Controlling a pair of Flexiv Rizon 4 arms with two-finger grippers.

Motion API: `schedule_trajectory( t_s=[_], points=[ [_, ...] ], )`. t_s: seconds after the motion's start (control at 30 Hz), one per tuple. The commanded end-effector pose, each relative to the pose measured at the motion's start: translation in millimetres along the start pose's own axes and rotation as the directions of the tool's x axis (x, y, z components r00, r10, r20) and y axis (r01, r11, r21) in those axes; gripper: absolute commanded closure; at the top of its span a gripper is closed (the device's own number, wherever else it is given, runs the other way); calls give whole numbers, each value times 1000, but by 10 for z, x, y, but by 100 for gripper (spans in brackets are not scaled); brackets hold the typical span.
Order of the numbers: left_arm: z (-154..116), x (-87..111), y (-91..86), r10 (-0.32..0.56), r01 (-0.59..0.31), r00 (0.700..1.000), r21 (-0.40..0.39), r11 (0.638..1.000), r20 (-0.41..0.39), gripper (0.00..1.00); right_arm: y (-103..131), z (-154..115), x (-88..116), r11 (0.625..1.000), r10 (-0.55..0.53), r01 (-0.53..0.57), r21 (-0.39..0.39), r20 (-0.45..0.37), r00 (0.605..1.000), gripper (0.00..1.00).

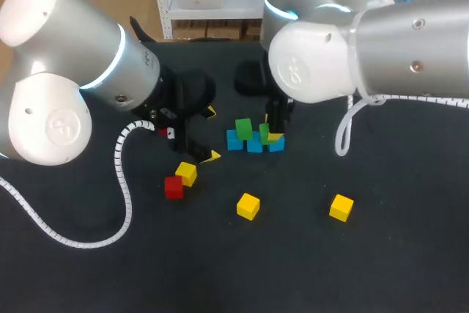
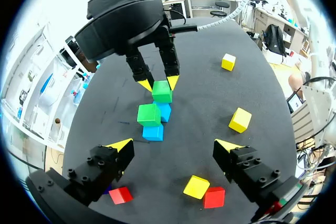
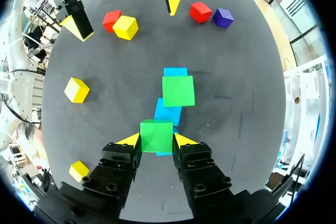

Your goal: Place the blue cubes, place green cubes on the blue cubes, place the yellow cubes on the green cubes, then place the red cubes on the yellow cubes, and place purple cube on the red cubes.

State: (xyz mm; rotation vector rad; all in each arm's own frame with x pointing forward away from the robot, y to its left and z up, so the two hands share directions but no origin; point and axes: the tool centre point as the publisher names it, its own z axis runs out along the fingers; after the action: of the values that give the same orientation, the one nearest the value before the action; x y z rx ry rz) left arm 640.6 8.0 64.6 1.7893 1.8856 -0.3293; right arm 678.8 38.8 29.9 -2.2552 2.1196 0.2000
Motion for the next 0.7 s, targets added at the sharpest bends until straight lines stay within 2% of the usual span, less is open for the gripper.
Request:
schedule_trajectory(
  t_s=[0.03, 0.7],
  points=[
    [-4, 18, 1, 3, -3, 1000, 1, 1000, 6, 0, -27, -19, 8, 1000, -2, 2, -13, 13, 1000, 100],
    [-4, 18, 1, 3, -3, 1000, 1, 1000, 6, 0, -68, -9, 15, 1000, 1, -1, -22, 6, 1000, 100]
  ],
)
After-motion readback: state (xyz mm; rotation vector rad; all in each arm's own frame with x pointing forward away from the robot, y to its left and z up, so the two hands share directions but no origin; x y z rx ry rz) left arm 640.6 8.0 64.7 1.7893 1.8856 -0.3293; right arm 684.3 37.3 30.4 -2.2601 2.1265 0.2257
